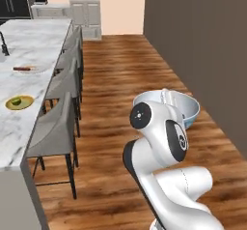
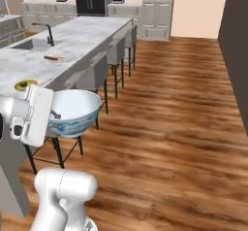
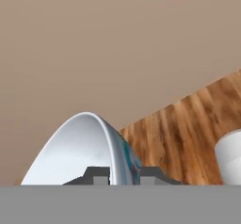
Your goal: Take the smaller bowl and place it next to the appetizer plate on the dining counter , and place the larger bowl next to the plate with cooked food.
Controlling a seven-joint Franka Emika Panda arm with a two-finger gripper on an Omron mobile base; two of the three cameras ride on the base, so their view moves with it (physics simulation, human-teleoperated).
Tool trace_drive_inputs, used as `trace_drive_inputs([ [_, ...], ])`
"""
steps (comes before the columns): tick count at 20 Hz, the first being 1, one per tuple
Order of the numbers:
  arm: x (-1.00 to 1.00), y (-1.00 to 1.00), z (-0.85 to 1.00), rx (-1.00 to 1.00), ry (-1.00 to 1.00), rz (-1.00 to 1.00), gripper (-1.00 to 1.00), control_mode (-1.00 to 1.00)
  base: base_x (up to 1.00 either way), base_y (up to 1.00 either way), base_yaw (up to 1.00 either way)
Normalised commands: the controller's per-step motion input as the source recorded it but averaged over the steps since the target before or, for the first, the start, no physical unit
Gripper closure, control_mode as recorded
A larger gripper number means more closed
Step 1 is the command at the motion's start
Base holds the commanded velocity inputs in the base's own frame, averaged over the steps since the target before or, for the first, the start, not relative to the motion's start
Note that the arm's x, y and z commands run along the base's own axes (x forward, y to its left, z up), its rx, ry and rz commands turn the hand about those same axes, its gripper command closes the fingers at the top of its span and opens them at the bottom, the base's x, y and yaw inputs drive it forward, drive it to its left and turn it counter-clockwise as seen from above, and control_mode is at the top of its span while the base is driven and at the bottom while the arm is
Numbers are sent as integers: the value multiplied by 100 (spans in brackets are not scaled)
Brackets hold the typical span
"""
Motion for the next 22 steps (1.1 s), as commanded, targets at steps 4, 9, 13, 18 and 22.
trace_drive_inputs([
  [4,0,0,0,0,0,0,100,100,100,-66,48],
  [9,0,0,0,0,0,0,100,100,100,-56,53],
  [13,0,0,0,0,0,0,100,100,100,-65,50],
  [18,0,0,0,0,0,0,100,100,94,-81,45],
  [22,0,0,0,0,0,0,100,100,86,-100,36],
])
